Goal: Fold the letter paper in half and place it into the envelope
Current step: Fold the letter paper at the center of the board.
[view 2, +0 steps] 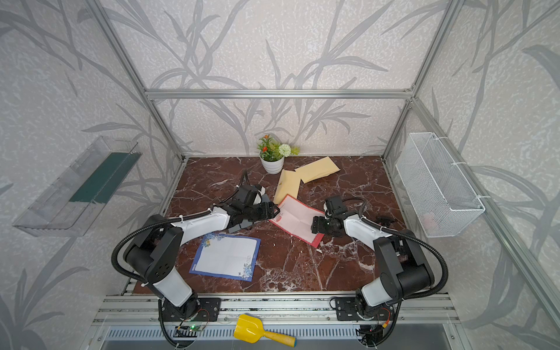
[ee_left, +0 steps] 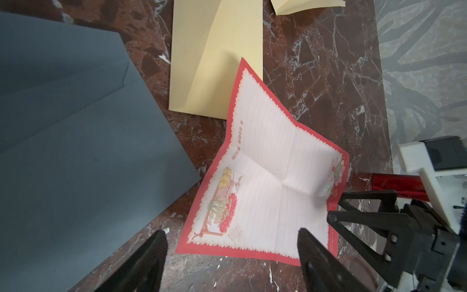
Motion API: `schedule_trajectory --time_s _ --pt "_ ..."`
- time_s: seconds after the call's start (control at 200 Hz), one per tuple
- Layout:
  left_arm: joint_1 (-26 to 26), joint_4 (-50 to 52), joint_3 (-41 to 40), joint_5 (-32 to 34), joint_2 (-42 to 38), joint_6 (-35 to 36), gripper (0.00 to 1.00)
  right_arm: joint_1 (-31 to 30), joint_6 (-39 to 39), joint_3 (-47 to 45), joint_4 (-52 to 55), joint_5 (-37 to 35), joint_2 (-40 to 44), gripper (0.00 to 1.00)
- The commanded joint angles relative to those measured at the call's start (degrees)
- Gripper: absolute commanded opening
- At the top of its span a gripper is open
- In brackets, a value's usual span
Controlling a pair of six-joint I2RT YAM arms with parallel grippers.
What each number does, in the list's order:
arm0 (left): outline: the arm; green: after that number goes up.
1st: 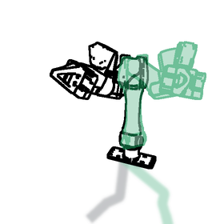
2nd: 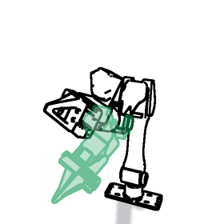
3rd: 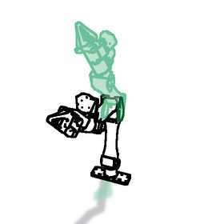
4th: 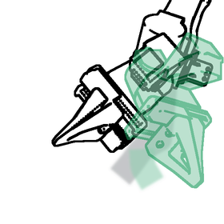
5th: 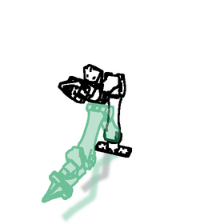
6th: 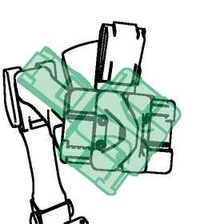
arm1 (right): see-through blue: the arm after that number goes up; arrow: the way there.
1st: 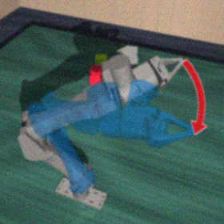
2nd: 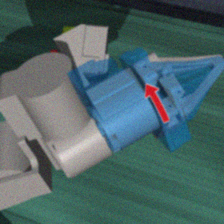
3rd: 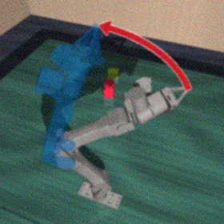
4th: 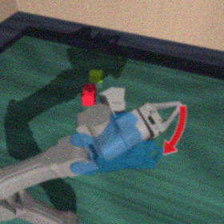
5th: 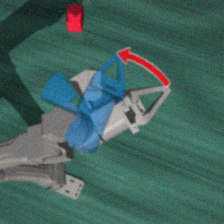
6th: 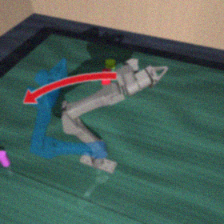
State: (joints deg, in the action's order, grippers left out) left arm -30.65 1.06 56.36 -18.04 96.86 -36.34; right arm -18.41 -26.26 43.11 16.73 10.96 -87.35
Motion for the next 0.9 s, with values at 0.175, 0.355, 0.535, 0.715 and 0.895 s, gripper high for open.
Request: schedule_trajectory --time_s 0.175,0.355,0.535,0.715,0.895 --pt "2.1 6.6 10.4 -2.0 5.0 7.6 0.79 0.1 1.6 2.7 -1.4 -1.3 -4.4 0.76" --pt "2.0 7.5 14.3 -6.2 10.8 8.2 0.74 0.1 1.9 3.7 -1.8 -0.6 -5.4 0.73" --pt "2.0 8.0 14.7 -6.4 12.4 8.3 0.74 0.1 2.2 3.9 -1.9 -0.7 -5.4 0.72" --pt "1.7 7.1 13.8 -8.2 12.6 7.5 0.71 0.1 2.3 4.2 -2.3 -0.1 -5.7 0.72" --pt "0.6 5.7 12.7 -10.2 13.6 5.9 0.62 0.1 2.3 4.8 -3.3 2.3 -4.8 0.71"
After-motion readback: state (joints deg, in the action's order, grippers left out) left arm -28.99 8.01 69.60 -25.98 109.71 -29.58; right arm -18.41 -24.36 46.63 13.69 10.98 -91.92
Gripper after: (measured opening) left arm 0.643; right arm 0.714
